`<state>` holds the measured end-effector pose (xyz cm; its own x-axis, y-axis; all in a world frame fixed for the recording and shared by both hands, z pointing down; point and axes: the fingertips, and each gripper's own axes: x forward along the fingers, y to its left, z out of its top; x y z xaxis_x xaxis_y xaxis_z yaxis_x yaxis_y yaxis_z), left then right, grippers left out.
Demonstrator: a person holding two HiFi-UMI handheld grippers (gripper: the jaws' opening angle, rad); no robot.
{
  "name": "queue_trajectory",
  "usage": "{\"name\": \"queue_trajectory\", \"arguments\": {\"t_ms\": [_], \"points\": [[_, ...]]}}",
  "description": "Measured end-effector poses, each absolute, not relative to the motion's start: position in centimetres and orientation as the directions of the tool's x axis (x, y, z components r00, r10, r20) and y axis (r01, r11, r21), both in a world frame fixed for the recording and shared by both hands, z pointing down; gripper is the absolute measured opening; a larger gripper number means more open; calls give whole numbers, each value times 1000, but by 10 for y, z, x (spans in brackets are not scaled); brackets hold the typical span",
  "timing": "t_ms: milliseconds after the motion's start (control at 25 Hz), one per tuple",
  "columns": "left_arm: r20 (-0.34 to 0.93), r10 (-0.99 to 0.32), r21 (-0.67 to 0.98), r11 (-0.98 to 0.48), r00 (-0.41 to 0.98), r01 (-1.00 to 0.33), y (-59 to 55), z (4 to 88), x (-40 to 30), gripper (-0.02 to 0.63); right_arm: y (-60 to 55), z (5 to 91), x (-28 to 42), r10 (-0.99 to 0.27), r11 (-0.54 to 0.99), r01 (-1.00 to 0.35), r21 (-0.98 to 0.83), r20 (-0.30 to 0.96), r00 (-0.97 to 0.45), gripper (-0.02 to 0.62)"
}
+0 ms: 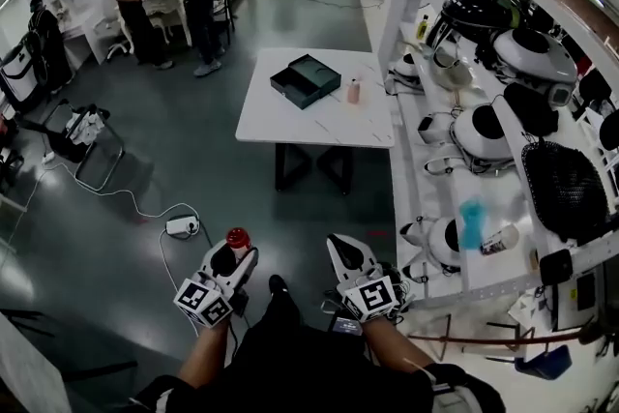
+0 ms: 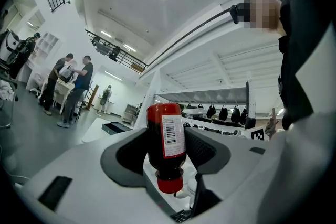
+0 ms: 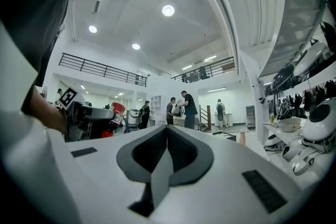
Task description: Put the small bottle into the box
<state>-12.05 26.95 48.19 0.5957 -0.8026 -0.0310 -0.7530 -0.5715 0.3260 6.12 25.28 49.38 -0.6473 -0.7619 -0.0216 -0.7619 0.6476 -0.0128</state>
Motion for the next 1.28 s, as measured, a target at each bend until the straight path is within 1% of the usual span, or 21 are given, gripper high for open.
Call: {"name": "queue_trajectory", "arguments": {"t_ms": [280, 640, 800, 1080, 1280], "points": [[-56, -794, 347, -584, 605, -734, 189, 487, -134, 233, 175, 492, 50, -765, 644, -765, 16, -9, -644, 32], [-99, -760, 327, -634, 642, -701, 69, 473, -163, 232, 57, 471, 14, -771, 634, -771, 52, -33, -636, 32], [-106, -750, 331, -645, 652, -689, 29, 480, -175, 232, 21, 474, 4, -783, 620, -783, 46, -31, -621, 32], [-100, -745, 366, -644, 659, -672, -27, 495, -184, 232, -28, 484, 10, -808, 589, -808, 27, 1, -589, 32], [-99, -751, 379, -635, 653, -673, -63, 502, -186, 233, -66, 490, 13, -805, 593, -805, 16, -4, -593, 32]]}}
